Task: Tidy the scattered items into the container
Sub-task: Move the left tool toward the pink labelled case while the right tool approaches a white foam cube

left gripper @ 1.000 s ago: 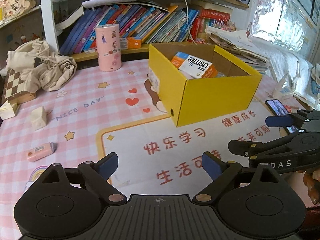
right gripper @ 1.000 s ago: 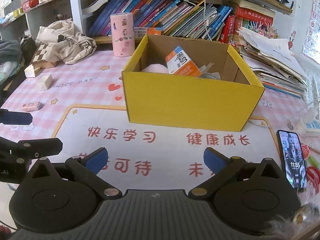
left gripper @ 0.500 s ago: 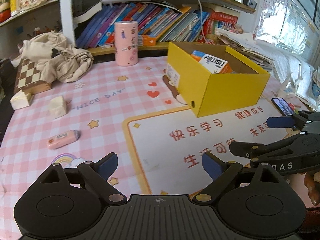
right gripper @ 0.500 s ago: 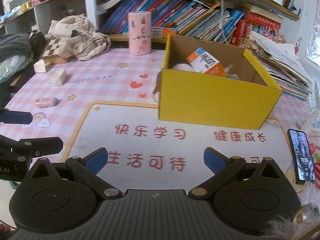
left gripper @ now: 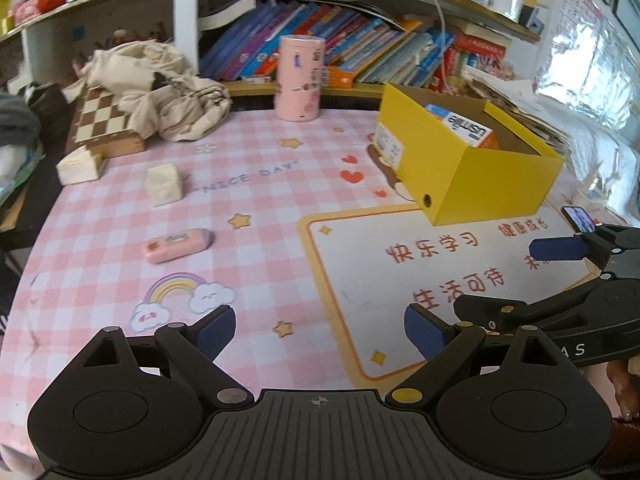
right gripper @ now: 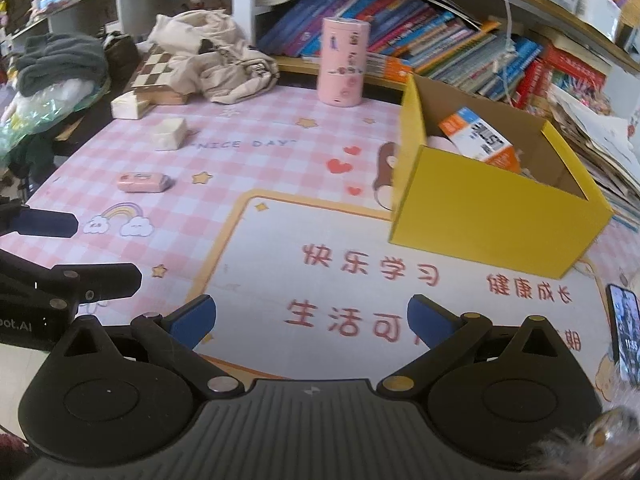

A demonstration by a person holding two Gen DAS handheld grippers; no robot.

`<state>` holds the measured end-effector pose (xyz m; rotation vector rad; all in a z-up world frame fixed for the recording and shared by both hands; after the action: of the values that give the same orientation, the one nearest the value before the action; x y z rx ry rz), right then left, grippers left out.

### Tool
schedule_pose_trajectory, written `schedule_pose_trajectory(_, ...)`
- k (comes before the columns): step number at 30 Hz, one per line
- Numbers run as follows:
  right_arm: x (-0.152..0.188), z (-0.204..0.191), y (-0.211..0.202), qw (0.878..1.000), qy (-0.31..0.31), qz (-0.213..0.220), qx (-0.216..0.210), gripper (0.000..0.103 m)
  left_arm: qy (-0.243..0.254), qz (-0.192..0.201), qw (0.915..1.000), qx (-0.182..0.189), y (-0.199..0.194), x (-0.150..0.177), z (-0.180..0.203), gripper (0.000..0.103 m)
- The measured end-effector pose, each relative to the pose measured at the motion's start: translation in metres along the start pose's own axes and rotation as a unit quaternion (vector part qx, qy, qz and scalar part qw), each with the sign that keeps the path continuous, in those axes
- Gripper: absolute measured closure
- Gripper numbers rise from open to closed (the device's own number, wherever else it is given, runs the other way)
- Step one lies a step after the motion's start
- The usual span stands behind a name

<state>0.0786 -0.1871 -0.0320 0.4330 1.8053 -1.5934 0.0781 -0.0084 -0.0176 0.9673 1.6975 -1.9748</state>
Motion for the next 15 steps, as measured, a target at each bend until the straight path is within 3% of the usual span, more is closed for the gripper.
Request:
schedule_pose_trajectory(8,-0.008,-0.029,0.006,0.999,-0.027,0.001,-0.018,0.0,-0.025,0.006,0.9995,-0.021,-0.013,0.01,-0.025,0.009)
schedule_pose_trajectory(15,-0.018,-0.052,0.001,0.998,-0.054,0.03,-0.023,0.0,-0.045,0.033,0.9978,-0.036,-0.029,0.013,-0.043,0.009)
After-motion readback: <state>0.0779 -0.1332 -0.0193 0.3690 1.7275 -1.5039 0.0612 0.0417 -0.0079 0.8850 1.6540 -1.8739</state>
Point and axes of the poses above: each gripper's, at about its wrist camera, not at the fingertips, and y roughly the way its jaws point, z to its right, x to its underside, the point moved 1 cm from there along y, roughly the way its jaws point, and after that the axes turned 5 degrees about y, right-handed, at the moved point
